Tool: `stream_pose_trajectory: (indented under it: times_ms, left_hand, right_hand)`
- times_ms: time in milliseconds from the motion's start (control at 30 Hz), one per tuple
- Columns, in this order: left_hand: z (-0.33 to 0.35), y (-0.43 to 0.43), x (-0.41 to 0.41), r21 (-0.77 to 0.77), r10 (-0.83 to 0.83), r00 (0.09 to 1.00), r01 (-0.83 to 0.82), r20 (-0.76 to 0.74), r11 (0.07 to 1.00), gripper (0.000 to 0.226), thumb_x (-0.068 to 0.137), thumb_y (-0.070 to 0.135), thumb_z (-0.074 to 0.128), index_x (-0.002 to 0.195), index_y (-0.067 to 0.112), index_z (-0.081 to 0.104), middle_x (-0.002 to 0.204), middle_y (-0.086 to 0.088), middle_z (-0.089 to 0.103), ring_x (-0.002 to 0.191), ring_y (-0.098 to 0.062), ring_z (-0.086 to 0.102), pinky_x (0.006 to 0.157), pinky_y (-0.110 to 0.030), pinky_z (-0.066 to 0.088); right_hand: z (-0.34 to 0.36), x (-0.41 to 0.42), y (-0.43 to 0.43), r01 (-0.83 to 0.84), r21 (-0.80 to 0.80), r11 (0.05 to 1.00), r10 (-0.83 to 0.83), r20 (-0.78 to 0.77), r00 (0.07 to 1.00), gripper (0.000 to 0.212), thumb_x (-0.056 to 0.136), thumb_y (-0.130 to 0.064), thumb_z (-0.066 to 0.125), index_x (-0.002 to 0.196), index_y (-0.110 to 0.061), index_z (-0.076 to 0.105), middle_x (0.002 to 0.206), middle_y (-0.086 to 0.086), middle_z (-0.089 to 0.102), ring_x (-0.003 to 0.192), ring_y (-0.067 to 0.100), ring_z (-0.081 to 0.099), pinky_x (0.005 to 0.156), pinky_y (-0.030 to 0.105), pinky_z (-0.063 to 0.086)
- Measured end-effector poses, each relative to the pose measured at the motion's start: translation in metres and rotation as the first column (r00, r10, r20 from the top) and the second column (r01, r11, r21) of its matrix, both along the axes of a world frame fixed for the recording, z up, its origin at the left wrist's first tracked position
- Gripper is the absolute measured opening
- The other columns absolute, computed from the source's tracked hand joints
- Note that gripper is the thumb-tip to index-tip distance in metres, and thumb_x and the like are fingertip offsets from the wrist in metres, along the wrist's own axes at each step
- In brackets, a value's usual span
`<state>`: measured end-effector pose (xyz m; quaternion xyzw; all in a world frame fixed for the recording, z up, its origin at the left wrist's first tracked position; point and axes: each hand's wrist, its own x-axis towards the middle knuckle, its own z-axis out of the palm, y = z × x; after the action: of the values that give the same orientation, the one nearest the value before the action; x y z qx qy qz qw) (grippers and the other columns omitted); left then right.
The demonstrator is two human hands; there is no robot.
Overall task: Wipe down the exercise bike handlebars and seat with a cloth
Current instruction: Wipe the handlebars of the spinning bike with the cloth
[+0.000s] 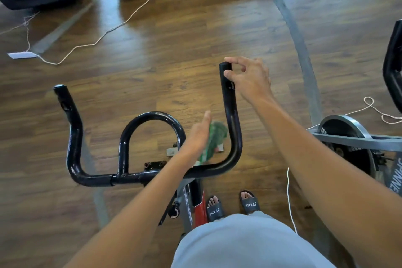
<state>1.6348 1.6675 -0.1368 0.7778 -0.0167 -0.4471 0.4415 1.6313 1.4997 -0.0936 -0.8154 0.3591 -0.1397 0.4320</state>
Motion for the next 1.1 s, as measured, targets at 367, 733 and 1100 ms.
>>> stream_pose_trajectory:
  times_ms: [367,733,1100]
  left_hand:
    - [0.042,0.085,0.000,-0.528,0.330,0.802,-0.582,-0.498,0.619,0.034,0.086,0.003,0.051,0.119,0.004,0.060,0.097,-0.011,0.064,0.082,-0.021,0.064,0.076,-0.041,0.057]
    - [0.034,0.149,0.002,-0.099,0.305,0.769,-0.303,0.562,0.948,0.028,0.078,0.053,0.075,0.095,0.031,0.070,0.111,-0.001,0.061,0.107,-0.015,0.057,0.088,-0.028,0.049]
    - [-0.020,0.261,0.090,0.211,0.333,0.638,-0.623,0.695,0.753,0.055,0.100,0.050,0.042,0.141,0.014,0.042,0.131,-0.016,0.053,0.121,-0.037,0.050,0.101,-0.047,0.038]
  right_hand:
    - [-0.029,-0.058,0.114,-0.421,0.644,0.639,0.208,0.383,0.900,0.058,0.086,-0.056,0.067,0.133,-0.022,0.060,0.128,0.000,0.066,0.123,0.018,0.060,0.111,0.048,0.043]
    - [-0.033,-0.067,0.175,-0.428,0.896,0.118,0.077,0.421,0.904,0.040,0.097,-0.020,0.055,0.137,-0.015,0.055,0.132,0.013,0.063,0.112,0.030,0.066,0.088,0.043,0.058]
    - [-0.088,-0.089,0.150,-0.774,-0.621,0.126,0.813,-0.382,0.440,0.079,0.089,-0.025,0.067,0.157,-0.026,0.028,0.165,0.003,0.022,0.152,0.028,0.021,0.120,0.046,0.015]
